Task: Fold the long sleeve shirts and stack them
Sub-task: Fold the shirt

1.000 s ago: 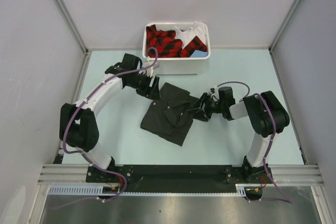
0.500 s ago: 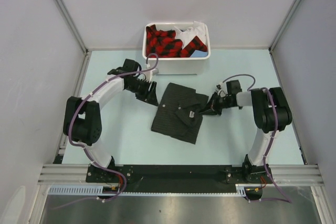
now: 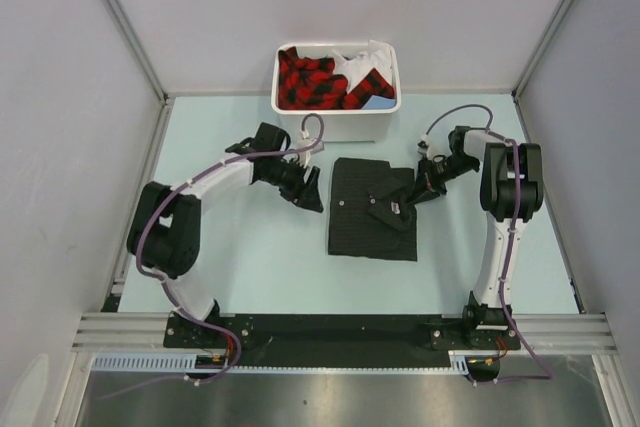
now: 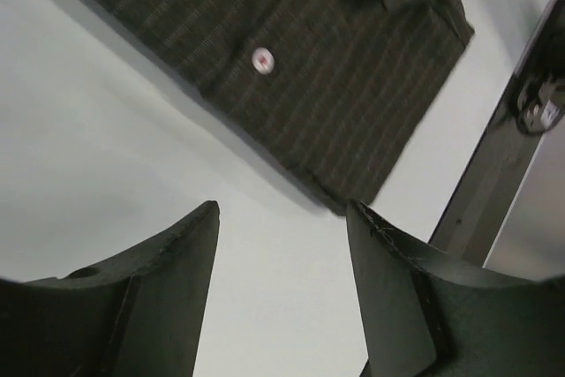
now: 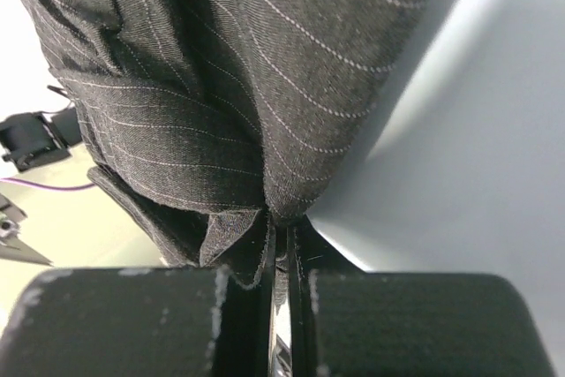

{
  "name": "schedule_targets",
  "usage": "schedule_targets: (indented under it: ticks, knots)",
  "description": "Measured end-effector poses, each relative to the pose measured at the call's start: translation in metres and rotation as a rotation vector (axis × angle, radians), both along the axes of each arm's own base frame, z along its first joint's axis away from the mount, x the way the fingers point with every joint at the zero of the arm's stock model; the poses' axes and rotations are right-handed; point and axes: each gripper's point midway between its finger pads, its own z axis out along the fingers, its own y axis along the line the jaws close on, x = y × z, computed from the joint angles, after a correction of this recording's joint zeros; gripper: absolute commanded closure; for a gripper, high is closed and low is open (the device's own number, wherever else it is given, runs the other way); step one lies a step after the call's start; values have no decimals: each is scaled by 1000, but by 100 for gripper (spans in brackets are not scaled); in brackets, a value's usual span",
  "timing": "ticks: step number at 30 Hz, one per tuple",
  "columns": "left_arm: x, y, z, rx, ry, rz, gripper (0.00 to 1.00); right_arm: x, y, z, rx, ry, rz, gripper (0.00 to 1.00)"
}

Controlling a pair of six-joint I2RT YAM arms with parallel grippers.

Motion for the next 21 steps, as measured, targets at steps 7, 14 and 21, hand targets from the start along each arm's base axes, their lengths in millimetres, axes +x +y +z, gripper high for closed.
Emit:
schedule_targets:
  ticks: [7,14,21]
  knots:
    - [39,-30,-40,-90,179,242,45,-1,2,0,-12,-37,39,100]
    - [45,-53,-59,-124,277,326,100,-2,7,0,-82,-91,100,100]
    - [-13,-40,-71,-122,359,361,97,-3,24,1,-134,-159,208,100]
